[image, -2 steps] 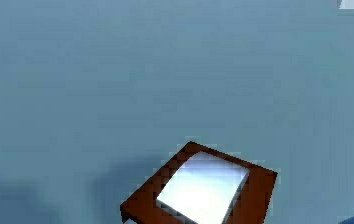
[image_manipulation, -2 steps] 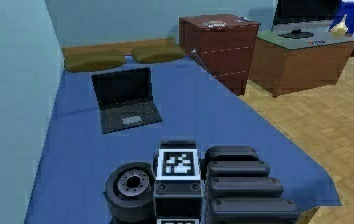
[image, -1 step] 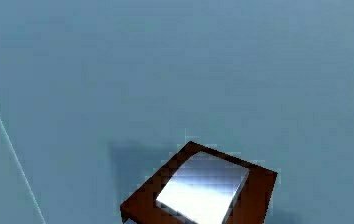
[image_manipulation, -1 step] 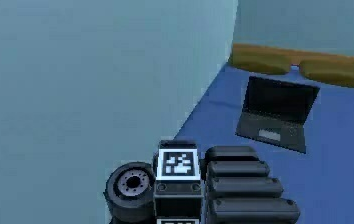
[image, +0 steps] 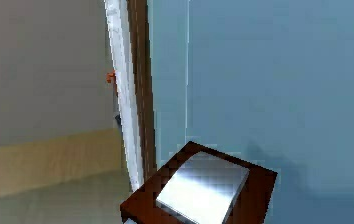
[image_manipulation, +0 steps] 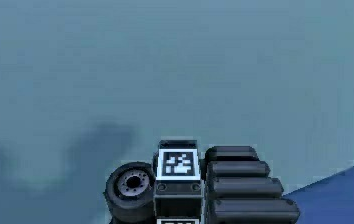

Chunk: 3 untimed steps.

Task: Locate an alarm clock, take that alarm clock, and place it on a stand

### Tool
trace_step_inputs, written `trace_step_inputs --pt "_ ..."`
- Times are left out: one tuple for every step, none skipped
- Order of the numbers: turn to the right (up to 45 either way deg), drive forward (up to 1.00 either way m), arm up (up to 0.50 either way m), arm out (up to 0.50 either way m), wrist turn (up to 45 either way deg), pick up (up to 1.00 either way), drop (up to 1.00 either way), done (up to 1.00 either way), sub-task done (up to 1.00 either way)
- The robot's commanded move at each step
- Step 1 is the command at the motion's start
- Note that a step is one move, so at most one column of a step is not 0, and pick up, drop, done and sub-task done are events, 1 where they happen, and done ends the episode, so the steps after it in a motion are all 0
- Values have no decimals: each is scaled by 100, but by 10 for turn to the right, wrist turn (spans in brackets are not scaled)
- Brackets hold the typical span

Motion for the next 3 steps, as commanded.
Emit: trace_step_inputs --pt "-390 0 0 0 0 0 0 0 0" --pt "-30 0 0 0 0 0 0 0 0" --pt "0 10 0 0 0 0 0 0 0"
